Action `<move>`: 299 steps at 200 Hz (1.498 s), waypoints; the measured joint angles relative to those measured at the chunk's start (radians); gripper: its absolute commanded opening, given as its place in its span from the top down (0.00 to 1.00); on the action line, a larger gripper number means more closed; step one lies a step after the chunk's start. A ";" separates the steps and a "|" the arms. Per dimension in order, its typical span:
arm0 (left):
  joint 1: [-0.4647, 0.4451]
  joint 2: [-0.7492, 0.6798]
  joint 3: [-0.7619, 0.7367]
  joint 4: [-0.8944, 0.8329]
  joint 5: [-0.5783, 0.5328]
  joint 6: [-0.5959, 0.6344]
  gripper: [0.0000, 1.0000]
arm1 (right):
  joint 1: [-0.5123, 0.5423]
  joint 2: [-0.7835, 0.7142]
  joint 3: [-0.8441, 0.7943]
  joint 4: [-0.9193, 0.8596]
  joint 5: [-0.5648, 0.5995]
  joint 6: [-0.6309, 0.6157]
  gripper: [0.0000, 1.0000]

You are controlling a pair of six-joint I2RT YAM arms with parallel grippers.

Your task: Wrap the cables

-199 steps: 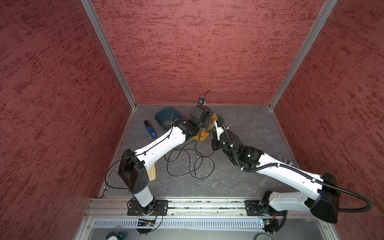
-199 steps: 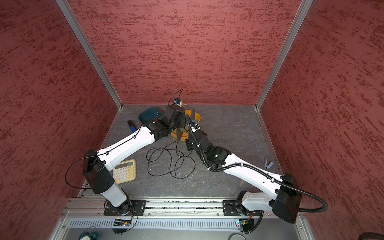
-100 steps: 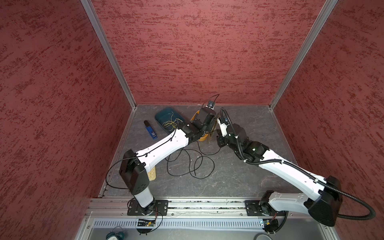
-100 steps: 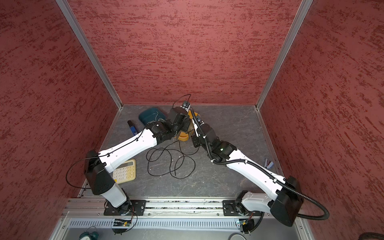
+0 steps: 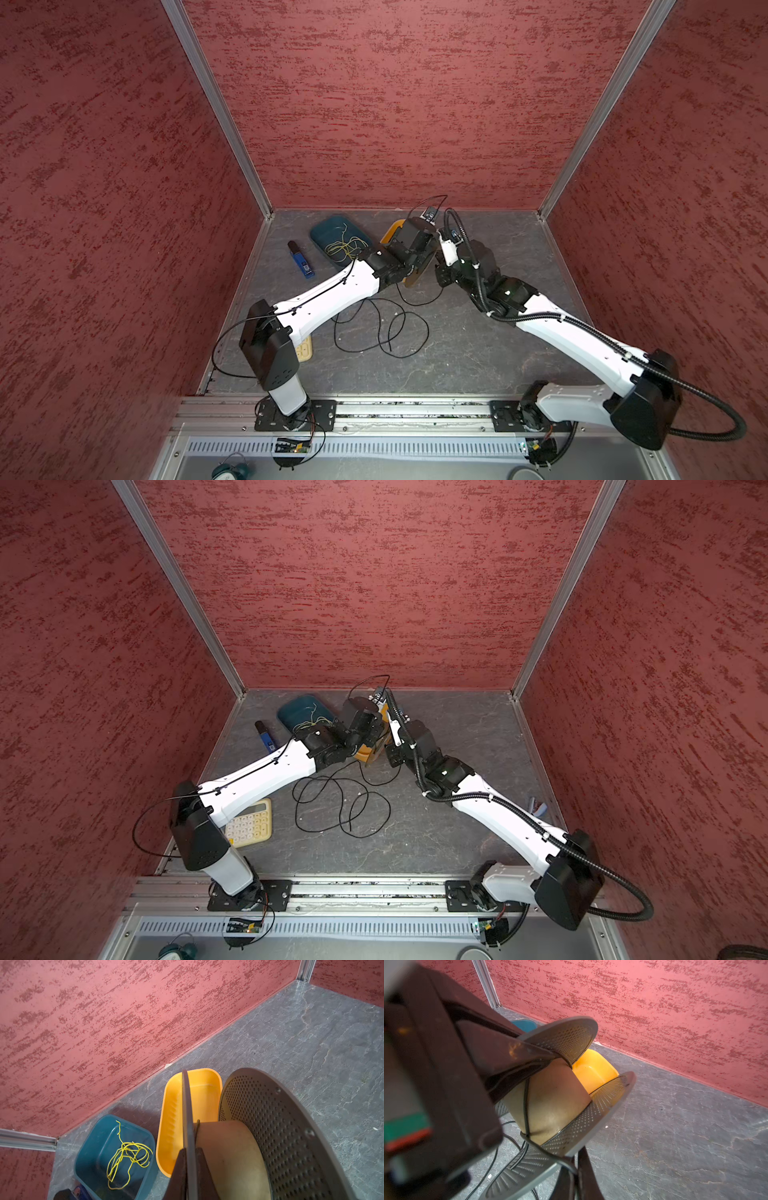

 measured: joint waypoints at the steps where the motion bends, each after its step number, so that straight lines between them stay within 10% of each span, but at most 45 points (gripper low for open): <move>1: 0.000 0.000 0.000 0.002 0.000 0.002 1.00 | -0.002 0.000 0.000 0.000 -0.004 0.000 0.97; 140: -0.011 -0.014 -0.003 -0.064 0.035 0.085 1.00 | -0.186 0.013 -0.058 0.073 -0.157 0.026 0.97; 299: 0.137 -0.188 0.043 -0.182 0.568 -0.081 1.00 | -0.415 0.079 -0.256 0.365 -0.632 0.225 0.79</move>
